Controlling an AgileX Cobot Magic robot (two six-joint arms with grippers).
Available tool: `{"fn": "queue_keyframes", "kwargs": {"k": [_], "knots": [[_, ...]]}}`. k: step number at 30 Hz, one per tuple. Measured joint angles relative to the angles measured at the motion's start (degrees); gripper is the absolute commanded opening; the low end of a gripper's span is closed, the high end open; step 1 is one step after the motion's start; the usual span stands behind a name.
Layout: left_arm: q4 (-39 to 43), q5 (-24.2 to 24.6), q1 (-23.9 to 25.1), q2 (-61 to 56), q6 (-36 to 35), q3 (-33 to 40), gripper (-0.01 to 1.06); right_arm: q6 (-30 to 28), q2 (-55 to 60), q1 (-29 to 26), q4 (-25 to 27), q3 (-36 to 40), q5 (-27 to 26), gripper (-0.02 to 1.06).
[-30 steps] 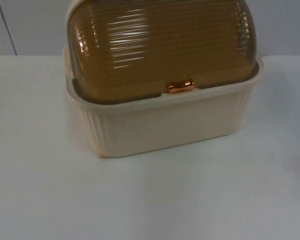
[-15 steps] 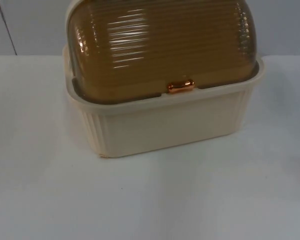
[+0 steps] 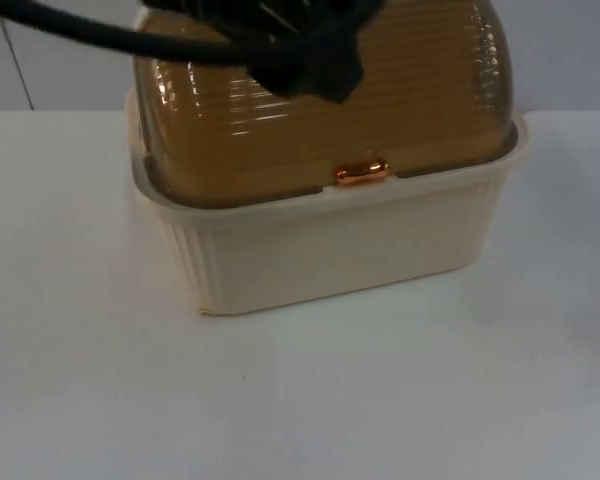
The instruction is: Open the box lid with the left hand, place the block into the box with the right hand, then close the box lid with the left hand.
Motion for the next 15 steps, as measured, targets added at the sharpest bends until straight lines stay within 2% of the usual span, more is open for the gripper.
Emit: {"fn": "queue_keyframes", "kwargs": {"k": [4, 5, 6, 9, 10, 15], "knots": [[18.8, -0.2, -8.0, 5.4, -0.7, -1.1, 1.03, -0.3, 0.0, 0.0, 0.0, 0.0, 0.0, 1.05], [18.8, -0.2, -8.0, 5.4, -0.7, -1.1, 1.03, -0.3, 0.0, 0.0, 0.0, 0.0, 0.0, 1.05], [23.6, -0.2, -10.0, 6.5, -1.3, -1.1, 1.03, -0.4, 0.0, 0.0, -0.4, 0.0, 0.0, 1.05], [38.0, -0.5, -14.6, 10.0, -7.2, -1.1, 1.03, -0.5, 0.0, 0.0, -1.6, 0.0, 0.0, 1.05], [38.0, -0.5, -14.6, 10.0, -7.2, -1.1, 1.03, -0.5, 0.0, 0.0, -1.6, 0.0, 0.0, 1.05], [60.1, -2.9, -17.0, 15.1, -25.8, -0.3, 1.03, -0.5, 0.0, 0.0, -2.8, 0.0, 0.0, 1.05]]}}
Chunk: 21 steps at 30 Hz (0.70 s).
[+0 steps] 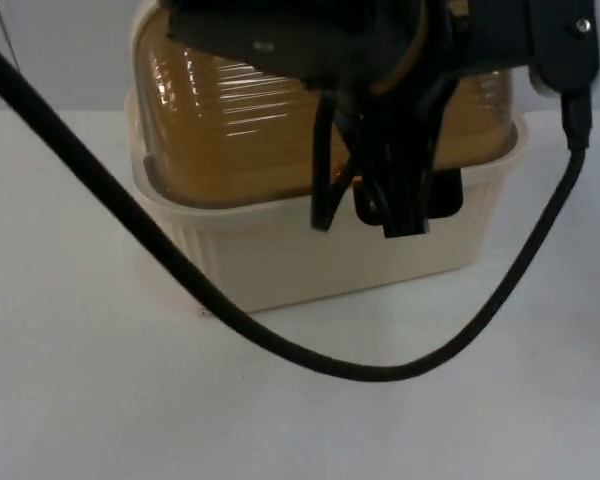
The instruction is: Open the box lid with the left hand, place the block into the box with the right hand, then close the box lid with the left hand.
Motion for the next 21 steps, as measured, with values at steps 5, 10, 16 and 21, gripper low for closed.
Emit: {"fn": "queue_keyframes", "kwargs": {"k": [5, 10, 16, 21], "knots": [[20.4, -1.6, -0.1, 0.1, -20.4, 6.6, 0.99, 0.0, 0.0, 0.0, -0.1, 0.0, 0.0, 1.05], [32.6, -5.0, -0.1, 0.1, -37.6, 12.1, 0.99, 0.0, 0.0, 0.0, -0.1, 0.0, -0.1, 1.05], [34.9, -8.0, -0.1, 0.1, -46.1, 12.1, 0.99, 0.0, 0.0, 0.0, -0.1, 0.0, -0.7, 1.05], [35.2, -6.3, -0.1, 0.1, -47.1, 12.1, 0.99, 0.0, 0.0, 0.0, -0.1, 0.0, -0.8, 1.05]]}}
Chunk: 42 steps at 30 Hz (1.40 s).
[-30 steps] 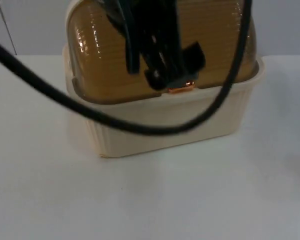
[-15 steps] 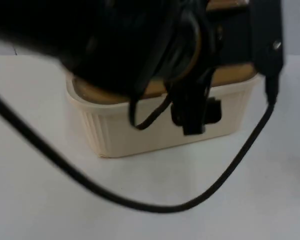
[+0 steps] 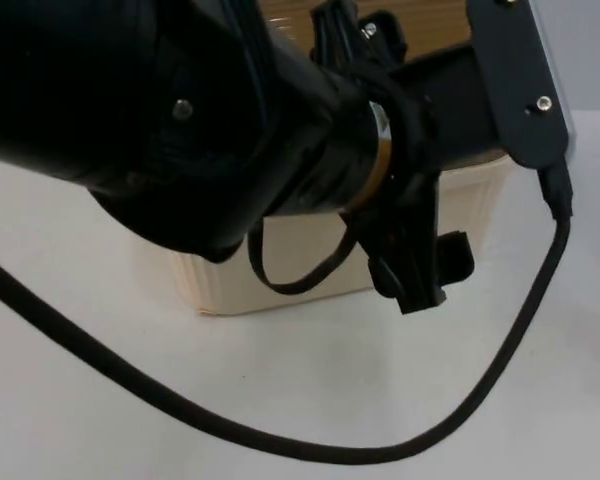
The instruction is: Open the box lid with the left hand, place the block into the box with the right hand, then close the box lid with the left hand.
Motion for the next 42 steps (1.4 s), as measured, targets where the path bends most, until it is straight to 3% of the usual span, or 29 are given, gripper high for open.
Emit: {"fn": "queue_keyframes", "kwargs": {"k": [5, 8, 9, 12, 14, 27, 30, 34, 42], "knots": [[0.1, 2.2, 0.0, 1.5, 3.3, 0.0, 0.89, 0.0, 0.0, 0.0, 0.0, 0.0, 0.0, 1.05], [0.1, 2.2, 0.0, 3.1, 4.2, 0.0, 0.58, 0.0, 0.0, 0.0, 0.0, 0.0, 0.0, 1.05], [0.1, 2.2, 0.0, 3.9, 4.4, 0.0, 0.58, 0.0, 0.0, 0.0, 0.0, 0.0, 0.0, 1.05], [0.1, 2.8, 0.1, 4.9, 4.5, 0.0, 0.21, 0.0, 0.0, 0.0, 0.0, 0.0, -0.1, 1.05], [0.1, 3.4, 0.4, 4.9, 4.5, 0.0, 0.03, 0.0, 0.0, 0.0, 0.0, 0.0, -0.1, 1.05], [0.1, 3.8, 4.2, 4.9, -0.8, 0.0, 0.0, 0.0, 0.0, 0.0, 0.0, 0.0, -0.4, 1.05], [0.1, 2.7, 4.4, 4.9, 0.6, 0.0, 0.0, 0.0, 0.0, 0.0, 0.0, 0.0, -0.4, 1.05], [0.1, -4.2, 4.4, 5.0, 4.2, 0.0, 0.0, 0.0, 0.0, 0.0, 0.0, 0.0, -0.5, 1.05], [0.1, -4.2, 4.4, 7.6, 8.6, -0.9, 0.0, 0.0, 0.0, 0.0, 0.0, 0.0, -0.5, 1.05]]}}
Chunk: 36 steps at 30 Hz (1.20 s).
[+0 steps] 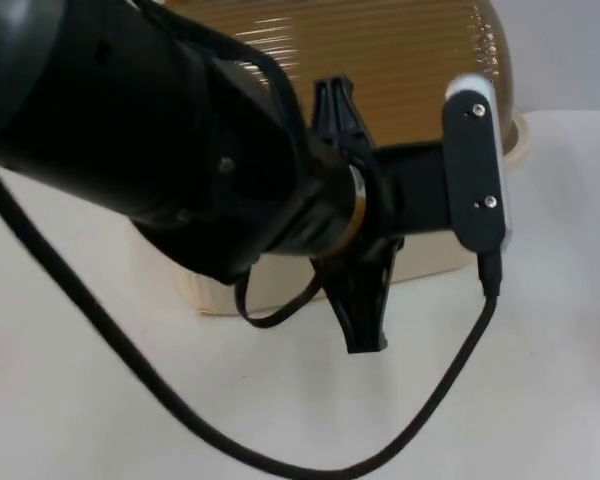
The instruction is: Open the box lid with the left hand, place the block into the box with the right hand, then close the box lid with the left hand.
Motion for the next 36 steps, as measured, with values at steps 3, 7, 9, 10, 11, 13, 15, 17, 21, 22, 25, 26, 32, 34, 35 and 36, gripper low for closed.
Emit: {"fn": "queue_keyframes", "kwargs": {"k": [3, 7, 9, 10, 11, 13, 15, 17, 21, 22, 25, 26, 32, 34, 35, 36], "knots": [[0.1, 1.3, 0.0, 0.9, 0.5, -2.1, 0.0, 0.0, 0.0, 0.0, 0.0, 0.0, 0.0, 1.05], [0.1, 3.0, 0.2, 1.2, 1.0, -3.8, 0.0, 0.0, 0.0, 0.0, 0.0, 0.0, 0.0, 1.05], [0.1, 3.0, 0.4, 1.4, 1.6, -4.1, 0.0, 0.0, 0.0, 0.0, 0.0, 0.0, 0.0, 1.05], [0.1, 3.0, 0.8, 1.4, 1.9, -4.1, 0.0, 0.0, 0.0, 0.0, 0.0, 0.0, 0.0, 1.05], [0.1, 3.0, 0.8, 1.4, 1.9, -4.1, 0.0, 0.0, 0.0, 0.0, 0.0, 0.0, 0.0, 1.05], [0.1, 3.0, 1.5, 1.5, 2.0, -4.1, 0.0, 0.0, 0.0, 0.0, 0.0, 0.0, 0.0, 1.05], [0.1, 3.1, 2.0, 1.6, 2.0, -4.1, 0.0, 0.0, 0.0, 0.0, 0.0, 0.0, 0.0, 1.05], [0.1, 3.0, 3.0, 1.7, 2.0, -4.1, 0.0, 0.0, 0.0, 0.0, 0.0, 0.0, 0.0, 1.05], [0.1, 2.7, 3.4, 1.7, 2.1, -4.3, 0.0, 0.0, 0.0, 0.0, 0.0, 0.0, 0.0, 1.05], [0.0, 2.6, 3.4, 1.7, 2.1, -4.3, 0.0, 0.0, 0.0, 0.0, 0.0, 0.0, 0.0, 1.05], [-0.9, 2.2, 3.5, 1.7, 2.1, -4.3, 0.0, 0.0, 0.0, 0.0, 0.0, 0.0, 0.0, 1.05], [-1.4, 1.9, 3.5, 1.7, 2.2, -4.4, 0.0, 0.0, 0.0, 0.0, 0.0, 0.0, 0.0, 1.05], [-4.4, 0.6, 3.7, 1.7, 4.8, -4.4, 0.0, 0.0, 0.0, 0.0, 0.0, 0.0, 0.0, 1.05], [-5.9, 0.1, 3.7, 1.7, 6.6, -4.4, 0.0, 0.0, 0.0, 0.0, 0.0, 0.0, 0.0, 1.05], [-6.3, -0.1, 3.7, 1.7, 6.9, -4.4, 0.0, 0.0, 0.0, 0.0, 0.0, 0.0, 0.0, 1.05], [-6.4, 0.1, 3.7, 1.7, 7.2, -4.4, 0.0, 0.0, 0.0, 0.0, 0.0, 0.0, 0.0, 1.05]]}}
